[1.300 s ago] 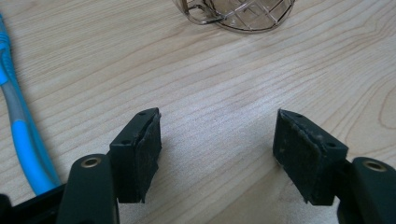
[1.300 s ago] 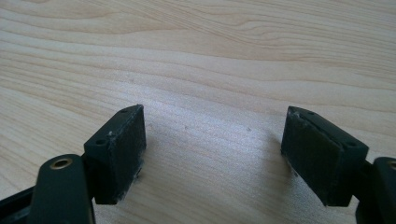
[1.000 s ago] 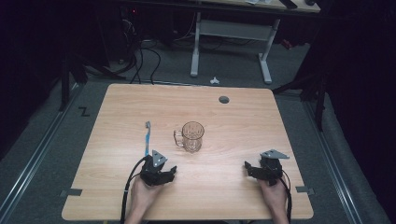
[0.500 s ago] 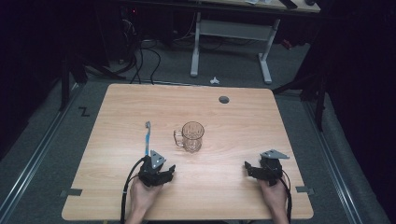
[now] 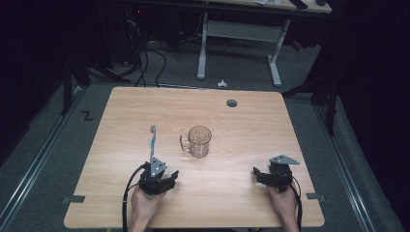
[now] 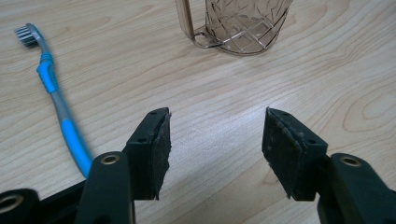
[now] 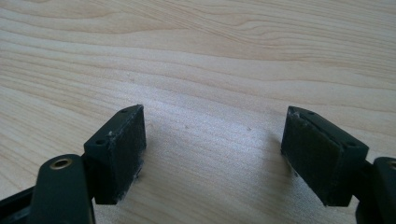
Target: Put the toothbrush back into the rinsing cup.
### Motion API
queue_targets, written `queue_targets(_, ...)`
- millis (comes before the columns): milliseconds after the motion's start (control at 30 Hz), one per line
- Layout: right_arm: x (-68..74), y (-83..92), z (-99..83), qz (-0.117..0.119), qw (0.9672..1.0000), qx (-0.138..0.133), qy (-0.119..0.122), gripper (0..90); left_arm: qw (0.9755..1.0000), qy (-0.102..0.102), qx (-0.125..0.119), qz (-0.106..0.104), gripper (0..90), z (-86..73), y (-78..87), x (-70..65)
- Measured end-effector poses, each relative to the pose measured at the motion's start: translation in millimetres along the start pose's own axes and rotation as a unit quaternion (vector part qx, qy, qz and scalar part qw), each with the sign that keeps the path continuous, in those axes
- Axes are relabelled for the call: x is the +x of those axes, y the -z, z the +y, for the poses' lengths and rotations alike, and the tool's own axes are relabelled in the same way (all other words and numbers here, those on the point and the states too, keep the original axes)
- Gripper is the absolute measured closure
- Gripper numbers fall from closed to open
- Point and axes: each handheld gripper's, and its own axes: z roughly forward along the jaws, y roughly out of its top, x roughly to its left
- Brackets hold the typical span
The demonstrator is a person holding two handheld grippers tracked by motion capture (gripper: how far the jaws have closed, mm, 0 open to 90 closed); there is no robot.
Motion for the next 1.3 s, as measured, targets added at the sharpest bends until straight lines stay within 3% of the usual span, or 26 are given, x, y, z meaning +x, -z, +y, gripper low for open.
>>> queue_targets(367,-0.1,-0.2,0.2,0.0,1.0,0.0,0.0,22.1,0.9998,0.001,0.015,-0.01,46.1,0.5,4.3,6.1)
queue_targets(1000,-0.1,-0.2,0.2,0.0,1.0,0.0,0.0,22.1,0.9996,0.015,0.022,0.007,45.5,5.5,19.3,25.4)
queue_targets(1300,-0.1,-0.2,0.2,0.0,1.0,0.0,0.0,22.1,0.9994,0.027,0.022,0.004,45.2,9.9,23.1,36.7)
